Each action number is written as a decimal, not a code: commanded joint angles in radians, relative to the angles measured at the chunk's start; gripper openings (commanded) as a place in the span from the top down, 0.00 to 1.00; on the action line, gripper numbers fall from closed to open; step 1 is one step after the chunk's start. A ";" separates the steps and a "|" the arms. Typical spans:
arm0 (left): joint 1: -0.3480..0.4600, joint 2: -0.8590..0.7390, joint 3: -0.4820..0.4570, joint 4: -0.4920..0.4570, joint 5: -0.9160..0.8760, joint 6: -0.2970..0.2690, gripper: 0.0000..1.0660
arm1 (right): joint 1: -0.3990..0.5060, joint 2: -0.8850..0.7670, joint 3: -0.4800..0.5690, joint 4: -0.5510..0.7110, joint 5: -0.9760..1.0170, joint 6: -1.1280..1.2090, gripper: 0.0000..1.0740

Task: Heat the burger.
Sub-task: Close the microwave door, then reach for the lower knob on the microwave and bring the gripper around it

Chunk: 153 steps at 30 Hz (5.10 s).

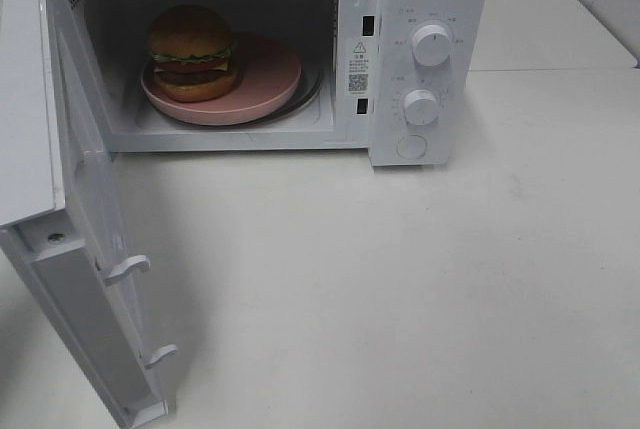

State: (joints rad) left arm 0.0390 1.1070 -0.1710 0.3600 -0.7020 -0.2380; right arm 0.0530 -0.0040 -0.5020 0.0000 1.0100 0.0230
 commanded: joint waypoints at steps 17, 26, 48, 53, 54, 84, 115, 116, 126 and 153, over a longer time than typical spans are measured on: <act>-0.178 0.332 -0.095 -0.036 -0.253 -0.005 1.00 | -0.006 -0.027 0.003 0.000 -0.016 -0.012 0.29; -0.361 0.387 -0.198 -0.260 -0.145 0.083 1.00 | -0.006 -0.027 0.003 0.000 -0.016 -0.012 0.29; -0.611 0.636 -0.570 -0.539 0.003 0.186 1.00 | -0.006 -0.027 0.003 0.000 -0.016 -0.011 0.29; -0.647 0.693 -0.656 -0.607 0.030 0.190 1.00 | -0.006 -0.027 0.003 0.000 -0.016 -0.011 0.29; -0.653 0.718 -0.691 -0.610 0.042 0.190 1.00 | -0.006 -0.027 0.003 0.000 -0.016 -0.011 0.29; -0.699 0.881 -0.965 -0.593 0.168 0.192 1.00 | -0.006 -0.027 0.003 0.000 -0.016 -0.011 0.29; -0.733 0.420 -0.816 -0.399 1.435 0.254 0.06 | -0.006 -0.027 0.003 0.000 -0.016 -0.011 0.29; -0.733 0.407 -0.816 -0.374 1.458 0.223 0.06 | -0.006 -0.027 0.003 0.000 -0.016 -0.011 0.29; -0.720 0.284 -0.808 -0.150 1.606 -0.020 0.06 | -0.006 -0.027 0.003 0.000 -0.016 -0.011 0.29; 0.012 -0.193 -0.639 -0.477 1.754 0.291 0.06 | -0.006 -0.027 0.003 0.000 -0.016 -0.011 0.29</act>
State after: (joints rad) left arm 0.0470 0.9230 -0.8180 -0.1120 1.0510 0.0510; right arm 0.0530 -0.0040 -0.5020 0.0000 1.0100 0.0230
